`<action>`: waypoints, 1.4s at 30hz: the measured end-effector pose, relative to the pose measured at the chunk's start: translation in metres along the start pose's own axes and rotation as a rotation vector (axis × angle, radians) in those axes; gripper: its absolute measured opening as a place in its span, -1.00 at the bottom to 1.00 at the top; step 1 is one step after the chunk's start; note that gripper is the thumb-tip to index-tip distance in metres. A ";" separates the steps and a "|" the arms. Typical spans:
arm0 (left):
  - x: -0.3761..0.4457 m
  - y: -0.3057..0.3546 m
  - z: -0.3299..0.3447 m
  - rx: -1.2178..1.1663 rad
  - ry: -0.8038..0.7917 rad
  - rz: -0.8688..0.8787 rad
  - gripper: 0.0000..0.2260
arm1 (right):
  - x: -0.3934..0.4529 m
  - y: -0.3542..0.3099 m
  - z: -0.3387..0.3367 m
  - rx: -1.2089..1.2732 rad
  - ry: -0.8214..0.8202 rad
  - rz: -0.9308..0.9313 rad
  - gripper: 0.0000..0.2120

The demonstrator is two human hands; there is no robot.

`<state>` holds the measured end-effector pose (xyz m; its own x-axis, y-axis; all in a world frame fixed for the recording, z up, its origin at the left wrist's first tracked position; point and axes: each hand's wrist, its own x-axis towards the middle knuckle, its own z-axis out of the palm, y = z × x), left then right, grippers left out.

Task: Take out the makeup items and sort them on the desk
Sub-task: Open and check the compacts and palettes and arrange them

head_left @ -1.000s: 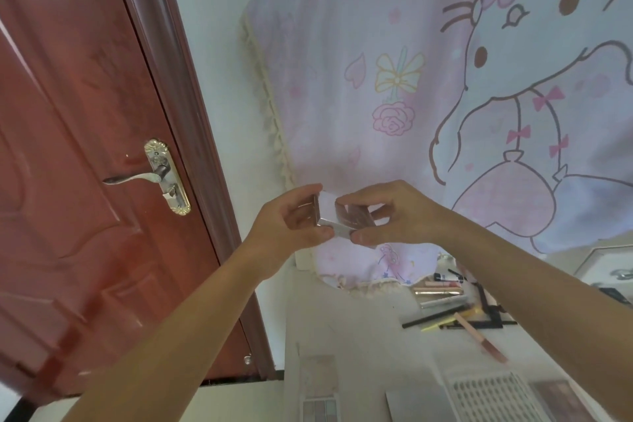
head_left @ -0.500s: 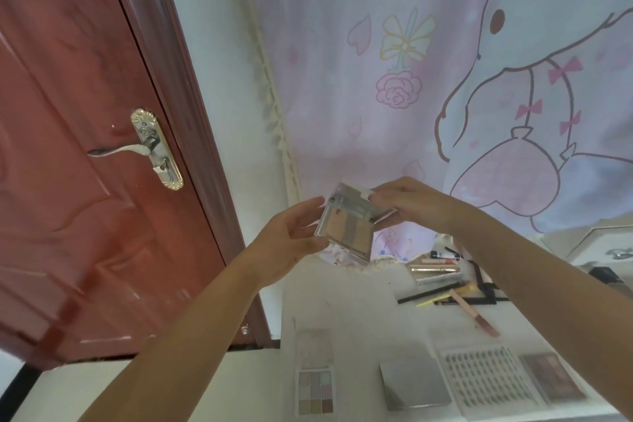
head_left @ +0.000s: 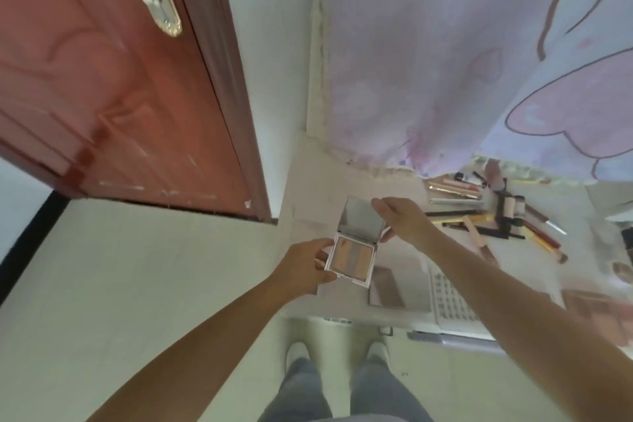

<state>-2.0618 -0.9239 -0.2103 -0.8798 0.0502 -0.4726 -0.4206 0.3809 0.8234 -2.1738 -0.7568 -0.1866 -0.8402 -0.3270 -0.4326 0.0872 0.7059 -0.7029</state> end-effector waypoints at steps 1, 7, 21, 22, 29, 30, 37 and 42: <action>-0.002 -0.006 0.010 0.027 0.025 -0.024 -0.51 | 0.003 0.008 0.006 -0.042 -0.017 0.006 -0.61; -0.011 -0.024 0.056 0.090 0.235 -0.169 -0.66 | 0.009 0.036 0.032 -0.162 -0.092 -0.044 -0.56; -0.002 -0.010 0.080 0.557 0.211 -0.353 -0.79 | -0.015 0.076 0.028 -0.274 -0.084 -0.245 -0.56; -0.003 -0.008 0.078 0.590 0.201 -0.339 -0.78 | -0.021 0.086 0.024 -0.391 -0.036 -0.296 -0.52; -0.003 -0.003 0.053 0.739 0.177 -0.207 -0.74 | -0.039 0.119 0.019 -1.114 -0.264 -0.318 -0.02; -0.002 -0.002 0.050 0.751 0.168 -0.182 -0.75 | -0.038 0.115 0.017 -1.112 -0.243 -0.335 -0.05; 0.002 0.025 0.026 0.615 -0.061 0.039 -0.57 | -0.064 0.068 -0.011 -0.823 -0.262 -0.263 -0.33; 0.010 0.085 0.010 0.168 -0.358 0.141 -0.20 | -0.096 0.022 -0.064 -0.433 -0.018 -0.271 -0.51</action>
<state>-2.1040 -0.8819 -0.1482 -0.7814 0.4187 -0.4628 -0.2339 0.4910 0.8392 -2.1253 -0.6700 -0.1248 -0.7923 -0.5422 -0.2799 -0.3654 0.7890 -0.4940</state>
